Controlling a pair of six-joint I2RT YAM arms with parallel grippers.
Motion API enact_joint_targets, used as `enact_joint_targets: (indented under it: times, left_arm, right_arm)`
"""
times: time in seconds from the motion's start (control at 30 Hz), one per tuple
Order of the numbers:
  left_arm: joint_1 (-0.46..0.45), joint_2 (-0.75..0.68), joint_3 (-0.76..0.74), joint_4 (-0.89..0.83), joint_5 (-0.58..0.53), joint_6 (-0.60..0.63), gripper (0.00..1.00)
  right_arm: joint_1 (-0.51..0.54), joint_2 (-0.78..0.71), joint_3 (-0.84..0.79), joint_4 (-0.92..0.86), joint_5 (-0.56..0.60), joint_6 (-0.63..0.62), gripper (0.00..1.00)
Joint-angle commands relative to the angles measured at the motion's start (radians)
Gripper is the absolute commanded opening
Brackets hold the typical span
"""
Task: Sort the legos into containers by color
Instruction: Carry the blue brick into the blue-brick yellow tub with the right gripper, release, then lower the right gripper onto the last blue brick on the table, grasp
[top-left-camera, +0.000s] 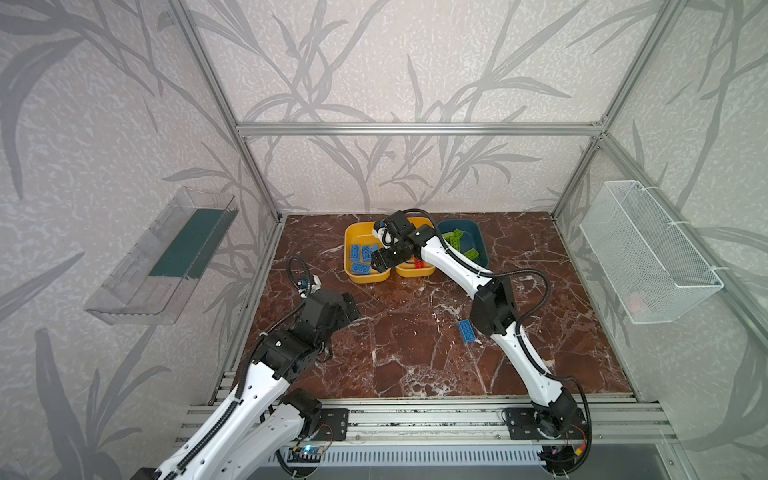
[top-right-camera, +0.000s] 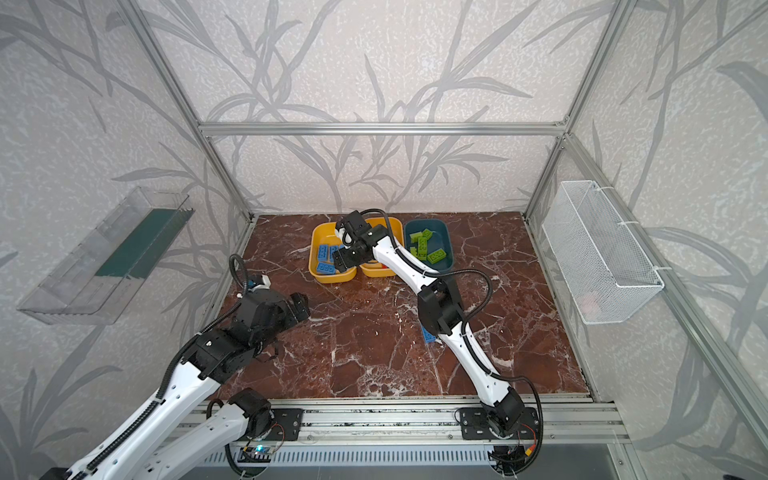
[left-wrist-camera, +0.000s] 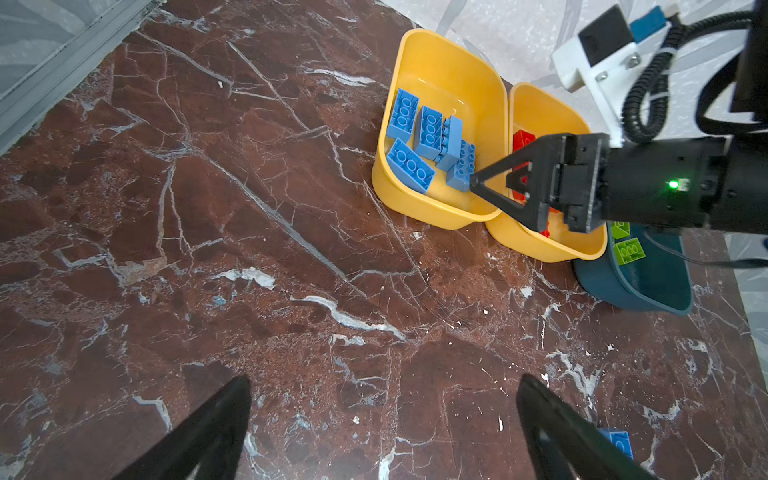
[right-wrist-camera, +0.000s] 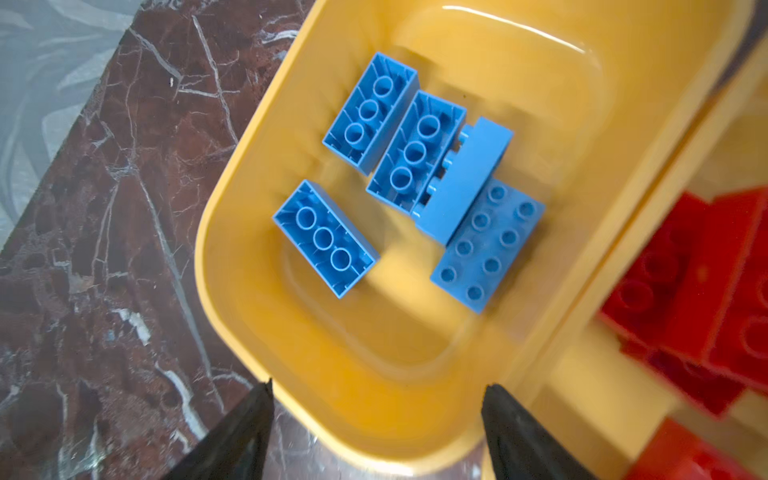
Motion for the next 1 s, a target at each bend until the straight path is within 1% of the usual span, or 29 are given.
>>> enact_joint_targets:
  times: [0.0, 0.03, 0.13, 0.27, 0.33, 0.53, 0.63, 0.77, 0.9, 0.97]
  left_arm:
    - [0.003, -0.027, 0.013, 0.012, 0.038, 0.025, 0.99]
    - [0.002, -0.033, 0.008, 0.032, 0.071, 0.051, 0.99]
    - [0.000, -0.041, -0.004, 0.048, 0.138, 0.055, 0.99]
    - [-0.005, -0.034, -0.026, 0.062, 0.223, 0.047, 0.99]
    - [-0.013, -0.028, -0.043, 0.075, 0.253, 0.041, 0.99]
    - [-0.049, -0.009, -0.095, 0.148, 0.295, 0.034, 0.99]
    - [-0.075, 0.028, -0.106, 0.196, 0.304, 0.021, 0.99]
    - [-0.140, 0.094, -0.104, 0.252, 0.303, 0.017, 0.99]
    - [-0.200, 0.169, -0.097, 0.302, 0.298, 0.011, 0.99]
    - [-0.219, 0.210, -0.090, 0.321, 0.298, 0.009, 0.99]
  right_arm:
    - [0.007, -0.213, -0.124, 0.069, 0.021, -0.026, 0.80]
    - [0.007, -0.257, -0.174, 0.066, 0.034, -0.026, 0.80]
    - [0.008, -0.411, -0.381, 0.073, 0.091, -0.028, 0.79]
    - [0.007, -0.648, -0.764, 0.181, 0.170, 0.005, 0.77]
    - [0.004, -0.785, -0.948, 0.227, 0.205, 0.032, 0.75]
    - [0.001, -1.036, -1.330, 0.252, 0.258, 0.140, 0.73]
    - [0.001, -1.122, -1.477, 0.268, 0.268, 0.196, 0.72]
    - [0.001, -1.199, -1.600, 0.267, 0.289, 0.253, 0.72]
    - [-0.002, -1.225, -1.653, 0.263, 0.332, 0.274, 0.72]
    - [-0.011, -1.215, -1.660, 0.270, 0.331, 0.273, 0.72]
